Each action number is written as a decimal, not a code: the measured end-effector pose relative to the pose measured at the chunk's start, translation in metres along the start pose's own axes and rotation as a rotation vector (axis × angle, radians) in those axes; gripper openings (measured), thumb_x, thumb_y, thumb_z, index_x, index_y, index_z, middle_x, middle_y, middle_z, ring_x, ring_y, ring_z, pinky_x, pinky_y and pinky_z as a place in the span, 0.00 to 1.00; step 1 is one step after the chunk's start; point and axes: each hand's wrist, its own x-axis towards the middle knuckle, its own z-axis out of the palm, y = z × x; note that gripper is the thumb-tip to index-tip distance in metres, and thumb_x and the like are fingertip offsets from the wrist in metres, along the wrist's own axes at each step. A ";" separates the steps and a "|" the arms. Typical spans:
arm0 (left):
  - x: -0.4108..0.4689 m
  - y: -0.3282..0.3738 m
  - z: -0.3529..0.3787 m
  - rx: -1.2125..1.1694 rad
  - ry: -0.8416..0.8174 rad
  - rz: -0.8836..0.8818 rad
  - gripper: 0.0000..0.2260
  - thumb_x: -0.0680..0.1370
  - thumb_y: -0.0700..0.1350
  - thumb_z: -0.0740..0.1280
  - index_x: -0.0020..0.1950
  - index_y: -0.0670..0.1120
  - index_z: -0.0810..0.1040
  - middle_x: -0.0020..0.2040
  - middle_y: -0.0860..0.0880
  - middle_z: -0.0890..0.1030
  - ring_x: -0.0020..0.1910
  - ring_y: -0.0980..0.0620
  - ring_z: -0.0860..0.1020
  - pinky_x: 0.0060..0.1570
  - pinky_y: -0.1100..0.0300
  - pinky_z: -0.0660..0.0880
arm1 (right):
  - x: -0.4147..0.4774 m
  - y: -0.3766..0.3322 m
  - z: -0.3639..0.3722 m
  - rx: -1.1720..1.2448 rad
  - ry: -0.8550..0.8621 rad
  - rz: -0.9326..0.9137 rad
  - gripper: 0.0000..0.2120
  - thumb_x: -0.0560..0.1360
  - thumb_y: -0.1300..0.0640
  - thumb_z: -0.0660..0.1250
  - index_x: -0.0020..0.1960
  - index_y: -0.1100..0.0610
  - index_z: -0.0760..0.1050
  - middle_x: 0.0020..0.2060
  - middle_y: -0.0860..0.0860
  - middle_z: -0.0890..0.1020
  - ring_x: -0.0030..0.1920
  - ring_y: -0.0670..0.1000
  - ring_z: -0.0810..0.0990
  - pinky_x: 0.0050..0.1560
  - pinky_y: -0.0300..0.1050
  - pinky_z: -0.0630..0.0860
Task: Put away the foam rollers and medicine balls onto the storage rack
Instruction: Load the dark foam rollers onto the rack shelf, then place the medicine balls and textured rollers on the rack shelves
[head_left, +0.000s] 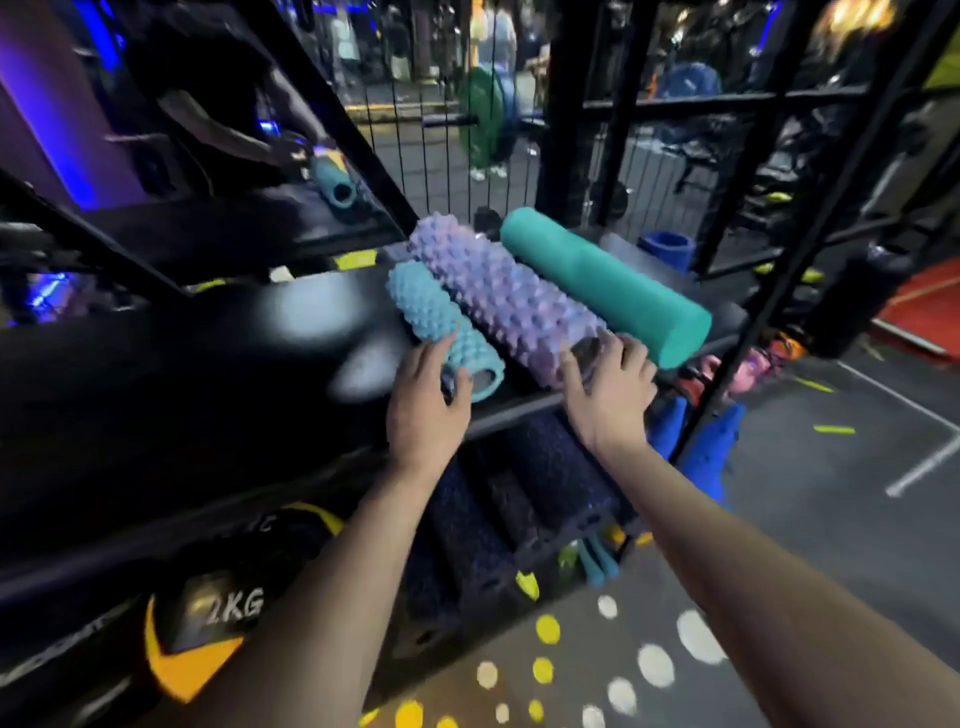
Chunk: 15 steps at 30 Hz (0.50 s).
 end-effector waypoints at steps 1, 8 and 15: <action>-0.017 0.000 -0.005 -0.034 0.053 -0.019 0.15 0.79 0.44 0.66 0.66 0.45 0.79 0.57 0.46 0.80 0.57 0.44 0.79 0.61 0.50 0.75 | -0.021 0.005 0.002 0.001 0.038 0.015 0.33 0.77 0.37 0.59 0.72 0.59 0.70 0.68 0.62 0.70 0.64 0.68 0.70 0.64 0.63 0.68; -0.168 -0.021 -0.017 -0.130 -0.190 -0.179 0.09 0.78 0.41 0.65 0.56 0.49 0.80 0.49 0.48 0.80 0.45 0.46 0.79 0.43 0.52 0.74 | -0.179 0.049 0.006 -0.108 -0.010 0.289 0.24 0.81 0.47 0.64 0.73 0.56 0.69 0.70 0.60 0.68 0.66 0.66 0.69 0.66 0.62 0.66; -0.340 -0.052 -0.019 0.071 -0.850 -0.263 0.13 0.78 0.43 0.66 0.63 0.51 0.78 0.56 0.46 0.83 0.54 0.40 0.81 0.45 0.49 0.75 | -0.355 0.147 -0.051 -0.331 -0.456 0.610 0.22 0.83 0.47 0.59 0.74 0.53 0.67 0.71 0.58 0.67 0.70 0.65 0.65 0.69 0.58 0.63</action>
